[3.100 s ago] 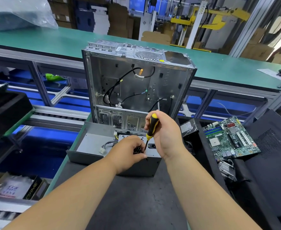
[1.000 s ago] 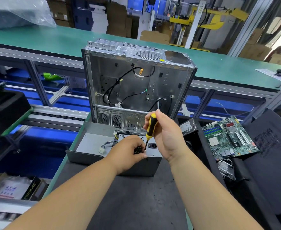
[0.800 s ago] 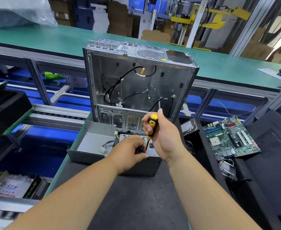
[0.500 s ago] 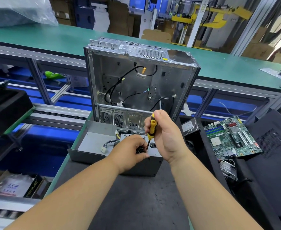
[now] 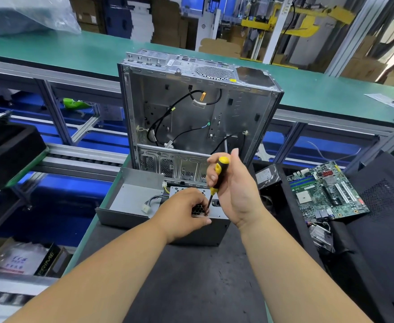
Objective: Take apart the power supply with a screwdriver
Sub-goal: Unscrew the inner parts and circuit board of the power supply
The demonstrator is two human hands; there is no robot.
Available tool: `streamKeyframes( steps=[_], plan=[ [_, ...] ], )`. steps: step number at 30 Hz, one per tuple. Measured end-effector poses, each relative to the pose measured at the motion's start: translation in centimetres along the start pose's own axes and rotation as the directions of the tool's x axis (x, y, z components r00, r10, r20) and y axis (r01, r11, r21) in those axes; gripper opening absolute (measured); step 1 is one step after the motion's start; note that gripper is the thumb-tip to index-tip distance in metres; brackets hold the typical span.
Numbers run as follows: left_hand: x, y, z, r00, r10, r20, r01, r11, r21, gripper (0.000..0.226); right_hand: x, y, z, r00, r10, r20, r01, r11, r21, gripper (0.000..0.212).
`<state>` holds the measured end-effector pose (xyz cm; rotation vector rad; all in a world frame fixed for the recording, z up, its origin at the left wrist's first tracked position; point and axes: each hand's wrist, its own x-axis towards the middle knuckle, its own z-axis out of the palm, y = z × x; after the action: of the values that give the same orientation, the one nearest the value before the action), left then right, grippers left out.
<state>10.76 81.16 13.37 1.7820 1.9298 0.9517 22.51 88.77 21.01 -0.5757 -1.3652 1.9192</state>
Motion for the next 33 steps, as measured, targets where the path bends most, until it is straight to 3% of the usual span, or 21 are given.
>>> streamKeyframes(
  steps=[3, 8, 11, 15, 18, 23, 28, 33],
  plan=[
    [0.0, 0.0, 0.0, 1.000, 0.011, 0.004, -0.011, 1.000, 0.002, 0.031, -0.2, 0.0, -0.1, 0.999, -0.049, 0.002, 0.049, 0.999, -0.024, 0.024],
    [0.0, 0.1, 0.1, 1.000, -0.004, -0.010, 0.004, 1.000, -0.024, 0.020, -0.5, -0.1, -1.0, 0.999, -0.048, 0.004, 0.048, 0.995, -0.083, 0.026],
    [0.1, 0.2, 0.1, 0.999, -0.050, -0.014, 0.049, 0.997, -0.062, 0.018, -0.7, -0.5, -1.4, 0.996, -0.078, -0.041, 0.064, 0.962, -0.266, 0.032],
    [0.3, 0.4, 0.2, 0.996, -0.081, -0.023, 0.079, 0.994, -0.081, 0.022, -1.5, -1.1, -1.7, 0.978, -0.205, -0.042, 0.134, 0.768, -0.626, 0.035],
    [0.4, 0.7, 0.2, 0.995, -0.096, -0.021, 0.093, 0.989, -0.114, 0.028, -1.9, -1.9, -1.7, 0.950, -0.299, 0.092, 0.259, 0.589, -0.765, 0.030],
    [0.4, 1.1, 0.2, 0.995, -0.097, -0.027, 0.095, 0.993, -0.069, 0.027, -2.1, -3.2, -1.8, 0.935, -0.299, 0.192, 0.297, 0.363, -0.883, 0.017],
    [0.2, 1.5, 0.1, 0.993, -0.111, -0.036, 0.109, 0.993, -0.052, 0.024, -2.5, -3.5, -2.7, 0.963, -0.243, 0.120, 0.201, 0.343, -0.918, 0.020],
    [0.3, 1.8, 0.0, 0.991, -0.126, -0.047, 0.125, 0.992, -0.017, 0.025, -2.9, -3.4, -4.5, 0.970, -0.231, 0.079, 0.184, 0.479, -0.858, 0.012]
  ],
)
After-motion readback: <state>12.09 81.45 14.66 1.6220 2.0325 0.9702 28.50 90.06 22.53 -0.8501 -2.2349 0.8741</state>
